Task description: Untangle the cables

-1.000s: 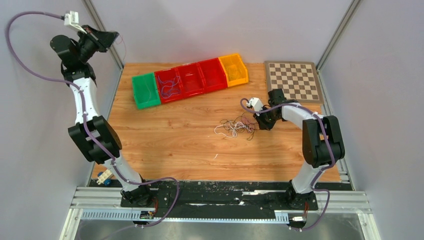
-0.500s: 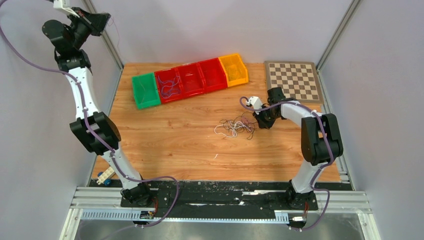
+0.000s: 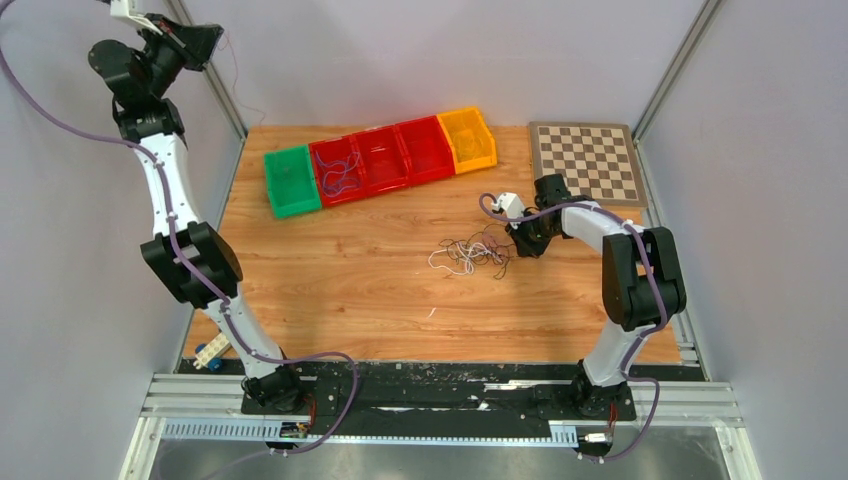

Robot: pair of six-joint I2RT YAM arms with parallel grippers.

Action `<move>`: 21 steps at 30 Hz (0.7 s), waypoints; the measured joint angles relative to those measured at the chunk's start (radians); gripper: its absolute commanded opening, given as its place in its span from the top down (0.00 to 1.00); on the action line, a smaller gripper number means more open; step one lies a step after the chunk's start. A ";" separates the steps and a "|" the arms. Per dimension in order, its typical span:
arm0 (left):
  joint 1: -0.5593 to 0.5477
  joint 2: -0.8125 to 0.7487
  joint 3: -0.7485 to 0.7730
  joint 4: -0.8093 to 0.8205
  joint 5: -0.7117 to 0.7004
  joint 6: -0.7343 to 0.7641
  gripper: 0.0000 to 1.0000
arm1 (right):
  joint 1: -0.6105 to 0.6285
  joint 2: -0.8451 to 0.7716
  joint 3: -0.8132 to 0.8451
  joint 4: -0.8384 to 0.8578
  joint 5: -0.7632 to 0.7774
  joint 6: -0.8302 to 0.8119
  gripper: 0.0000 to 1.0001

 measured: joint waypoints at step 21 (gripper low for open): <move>-0.004 -0.206 -0.786 -0.157 0.055 0.264 1.00 | 0.001 0.000 0.002 -0.001 0.001 0.000 1.00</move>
